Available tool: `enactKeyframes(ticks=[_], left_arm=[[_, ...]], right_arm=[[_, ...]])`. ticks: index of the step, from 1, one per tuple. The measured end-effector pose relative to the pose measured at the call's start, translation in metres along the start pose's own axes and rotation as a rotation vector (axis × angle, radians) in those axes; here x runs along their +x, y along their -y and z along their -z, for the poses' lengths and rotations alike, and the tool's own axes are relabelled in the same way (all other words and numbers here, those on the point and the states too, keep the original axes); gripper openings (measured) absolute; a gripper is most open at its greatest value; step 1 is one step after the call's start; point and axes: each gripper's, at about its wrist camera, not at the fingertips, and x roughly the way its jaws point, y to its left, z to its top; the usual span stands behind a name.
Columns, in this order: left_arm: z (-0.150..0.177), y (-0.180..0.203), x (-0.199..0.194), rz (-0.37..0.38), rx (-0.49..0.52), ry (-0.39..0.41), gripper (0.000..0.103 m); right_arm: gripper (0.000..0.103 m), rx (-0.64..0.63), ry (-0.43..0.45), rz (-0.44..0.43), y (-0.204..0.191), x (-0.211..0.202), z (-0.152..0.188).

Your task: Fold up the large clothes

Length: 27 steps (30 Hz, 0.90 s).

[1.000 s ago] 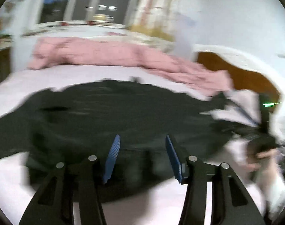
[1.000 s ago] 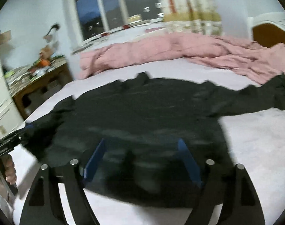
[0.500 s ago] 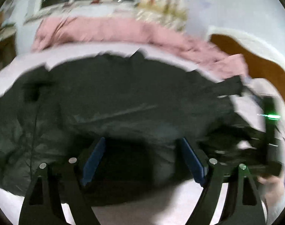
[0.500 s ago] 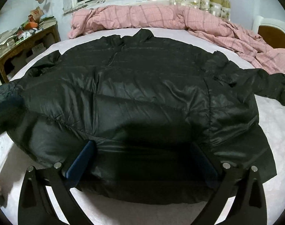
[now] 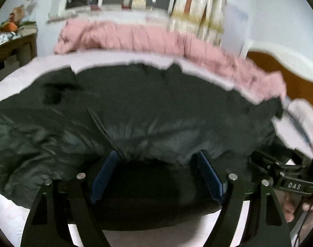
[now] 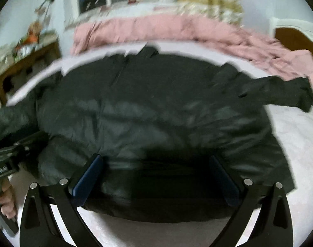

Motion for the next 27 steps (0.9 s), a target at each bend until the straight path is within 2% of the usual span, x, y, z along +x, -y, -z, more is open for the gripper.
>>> enactKeyframes(ticks=[1, 3, 4, 6, 8, 9, 10, 12, 14, 16, 17, 19, 20, 21, 23, 25, 27], left_arm=[[0.0, 0.002, -0.006, -0.017, 0.008, 0.033, 0.079], [0.001, 0.01, -0.012, -0.157, 0.035, 0.086, 0.079], [0.003, 0.015, -0.016, -0.196, 0.053, 0.11, 0.079], [0.005, 0.02, -0.026, -0.173, 0.069, 0.168, 0.079], [0.007, 0.02, -0.038, -0.12, 0.056, 0.236, 0.079], [0.007, 0.019, -0.041, -0.104, 0.049, 0.258, 0.079], [0.008, 0.019, -0.043, -0.103, 0.048, 0.27, 0.079], [0.007, 0.018, -0.045, -0.072, 0.056, 0.258, 0.079], [0.001, 0.011, -0.051, 0.02, 0.051, 0.24, 0.079], [-0.008, 0.001, -0.066, 0.057, 0.058, 0.235, 0.079], [-0.014, -0.009, -0.079, 0.049, 0.072, 0.249, 0.079], [-0.023, -0.032, -0.106, -0.023, 0.091, 0.294, 0.079], [-0.027, -0.045, -0.115, -0.044, 0.092, 0.293, 0.079], [-0.031, -0.064, -0.124, -0.06, 0.071, 0.284, 0.08], [-0.036, -0.104, -0.128, -0.131, -0.036, 0.254, 0.081], [-0.04, -0.155, -0.117, -0.158, -0.215, 0.168, 0.081], [-0.033, -0.204, -0.102, -0.129, -0.414, 0.099, 0.078]], right_arm=[[0.101, 0.018, 0.037, 0.0, 0.003, -0.007, 0.0], [0.096, 0.058, 0.136, -0.016, 0.009, -0.025, 0.0], [0.087, 0.07, 0.181, -0.019, 0.009, -0.032, 0.001], [0.068, 0.052, 0.205, 0.0, 0.004, -0.037, 0.002], [0.066, 0.025, 0.216, 0.034, -0.002, -0.039, 0.003], [0.061, 0.018, 0.22, 0.047, -0.004, -0.04, 0.003], [0.053, 0.015, 0.221, 0.056, -0.005, -0.041, 0.003], [0.046, 0.012, 0.215, 0.075, -0.006, -0.042, 0.002], [0.045, 0.023, 0.197, 0.063, -0.003, -0.041, 0.001], [0.045, 0.04, 0.189, 0.032, 0.003, -0.04, 0.0], [0.045, 0.046, 0.185, 0.029, 0.006, -0.04, 0.0], [0.044, 0.04, 0.181, 0.035, 0.007, -0.038, 0.0], [0.044, 0.039, 0.181, 0.042, 0.007, -0.038, 0.0], [0.042, 0.034, 0.177, 0.042, 0.006, -0.036, 0.0], [0.041, 0.012, 0.17, 0.041, 0.001, -0.034, 0.0], [0.041, -0.013, 0.174, 0.057, -0.005, -0.034, 0.001], [0.041, -0.033, 0.192, 0.071, -0.009, -0.038, 0.002]])
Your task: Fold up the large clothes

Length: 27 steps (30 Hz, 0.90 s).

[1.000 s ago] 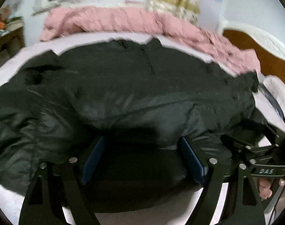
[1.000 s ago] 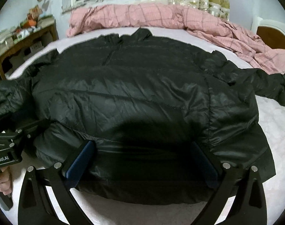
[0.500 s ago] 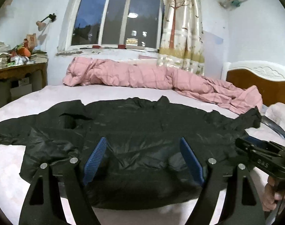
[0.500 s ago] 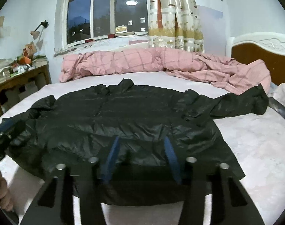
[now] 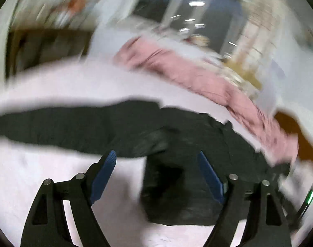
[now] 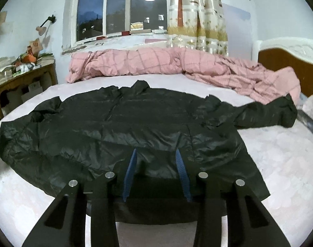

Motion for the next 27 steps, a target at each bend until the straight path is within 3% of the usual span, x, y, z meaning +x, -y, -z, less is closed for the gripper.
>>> enactKeyframes(ticks=[1, 3, 7, 9, 17, 20, 22, 23, 24, 27], left_arm=[[-0.001, -0.018, 0.011, -0.023, -0.063, -0.03, 0.076], [0.001, -0.039, 0.031, -0.076, -0.094, -0.085, 0.072], [0.006, -0.072, 0.065, -0.057, -0.226, -0.162, 0.072], [0.004, -0.08, 0.079, -0.094, -0.197, -0.134, 0.071], [-0.032, -0.126, 0.097, -0.074, -0.268, -0.016, 0.068], [-0.039, -0.133, 0.105, -0.126, -0.258, -0.004, 0.056], [-0.04, -0.132, 0.108, -0.175, -0.244, -0.007, 0.034], [-0.039, -0.133, 0.107, -0.178, -0.252, -0.003, 0.017], [-0.039, -0.135, 0.107, -0.159, -0.263, -0.002, 0.006], [-0.041, -0.127, 0.088, -0.138, -0.222, 0.066, 0.002]], right_arm=[[0.042, -0.003, 0.006, 0.003, 0.0, -0.001, 0.0], [0.042, -0.001, 0.01, 0.005, 0.0, -0.002, 0.0], [0.044, 0.02, -0.023, -0.004, 0.005, 0.004, 0.001], [0.044, 0.031, -0.031, -0.007, 0.007, 0.006, 0.001], [0.045, 0.068, -0.084, 0.008, 0.014, 0.018, 0.002], [0.045, 0.106, -0.141, 0.055, 0.022, 0.029, 0.003], [0.045, 0.149, -0.171, 0.054, 0.03, 0.036, 0.005], [0.045, 0.174, -0.185, 0.055, 0.035, 0.039, 0.006], [0.045, 0.189, -0.193, 0.061, 0.038, 0.041, 0.007], [0.045, 0.202, -0.231, 0.085, 0.042, 0.049, 0.009]])
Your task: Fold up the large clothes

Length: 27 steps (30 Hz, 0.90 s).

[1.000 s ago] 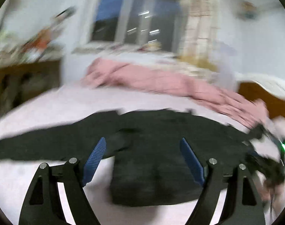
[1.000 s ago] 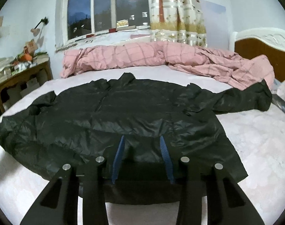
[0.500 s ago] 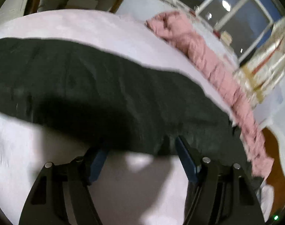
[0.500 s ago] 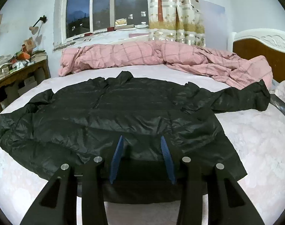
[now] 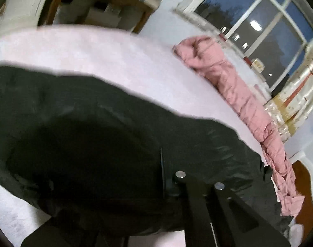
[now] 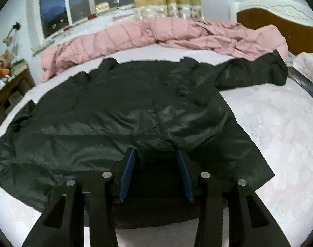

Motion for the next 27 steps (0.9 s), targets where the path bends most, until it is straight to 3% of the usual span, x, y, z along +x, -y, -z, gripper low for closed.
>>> enactKeyframes(ticks=[3, 5, 10, 11, 13, 15, 18, 20, 23, 25, 27], left_arm=[[-0.002, 0.044, -0.036, -0.048, 0.206, 0.16, 0.002], [0.001, 0.081, -0.057, -0.022, 0.31, 0.214, 0.002], [0.024, 0.21, -0.089, -0.07, 0.579, 0.223, 0.002], [0.025, 0.229, -0.09, -0.071, 0.571, 0.203, 0.002], [0.032, 0.269, -0.084, 0.033, 0.554, 0.115, 0.002], [0.053, 0.3, -0.079, 0.093, 0.572, 0.09, 0.002], [0.101, 0.33, -0.059, 0.177, 0.58, -0.033, 0.002], [0.134, 0.335, -0.052, 0.263, 0.583, -0.075, 0.002], [0.172, 0.327, -0.022, 0.284, 0.592, -0.135, 0.002], [0.193, 0.318, 0.018, 0.23, 0.609, -0.251, 0.002], [0.207, 0.315, 0.047, 0.201, 0.636, -0.375, 0.002]], right_arm=[[0.045, -0.036, 0.009, 0.038, -0.007, 0.0, 0.0], [0.045, -0.055, 0.019, 0.052, -0.011, -0.001, 0.0], [0.045, -0.056, 0.015, 0.042, -0.01, -0.002, -0.001], [0.045, -0.049, 0.016, 0.037, -0.009, -0.003, -0.002], [0.045, -0.041, 0.033, 0.028, -0.007, -0.009, -0.004], [0.045, -0.043, 0.064, 0.032, -0.006, -0.016, -0.013], [0.045, 0.011, 0.08, -0.053, 0.001, -0.025, -0.039], [0.045, 0.061, 0.076, -0.094, 0.002, -0.027, -0.067], [0.046, 0.081, 0.147, -0.069, -0.011, -0.037, -0.104], [0.049, 0.096, 0.18, -0.077, -0.021, -0.043, -0.12], [0.052, 0.134, 0.227, -0.141, -0.028, -0.046, -0.123]])
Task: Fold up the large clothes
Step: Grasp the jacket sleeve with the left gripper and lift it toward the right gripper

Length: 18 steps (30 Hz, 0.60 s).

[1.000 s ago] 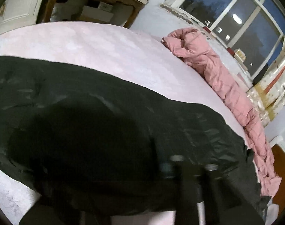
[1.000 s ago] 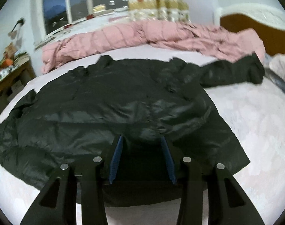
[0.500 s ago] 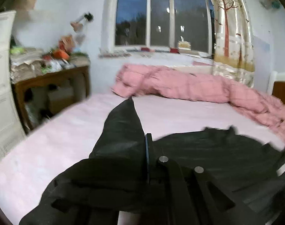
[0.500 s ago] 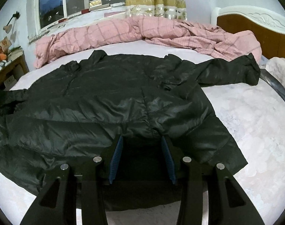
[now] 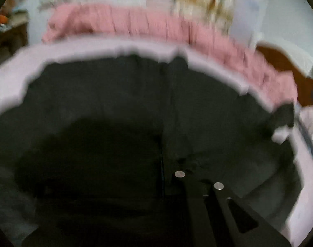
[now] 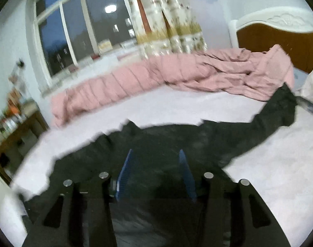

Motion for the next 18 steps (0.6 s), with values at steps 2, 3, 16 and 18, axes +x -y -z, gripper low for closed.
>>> enactKeyframes(ticks=[2, 3, 16, 18], left_arm=[[-0.006, -0.002, -0.003, 0.023, -0.024, -0.002, 0.003], [-0.006, -0.001, -0.006, 0.028, -0.018, 0.007, 0.009], [-0.007, -0.031, -0.15, -0.001, -0.07, 0.225, 0.069], [-0.011, -0.062, -0.156, -0.027, -0.163, 0.251, 0.069]], right_arm=[[0.052, -0.005, 0.032, -0.013, -0.006, 0.003, 0.011], [0.052, -0.049, 0.039, 0.015, -0.012, 0.009, 0.018], [0.052, -0.103, 0.005, 0.057, -0.009, 0.022, 0.032], [0.052, -0.111, 0.021, 0.048, -0.01, 0.015, 0.033]])
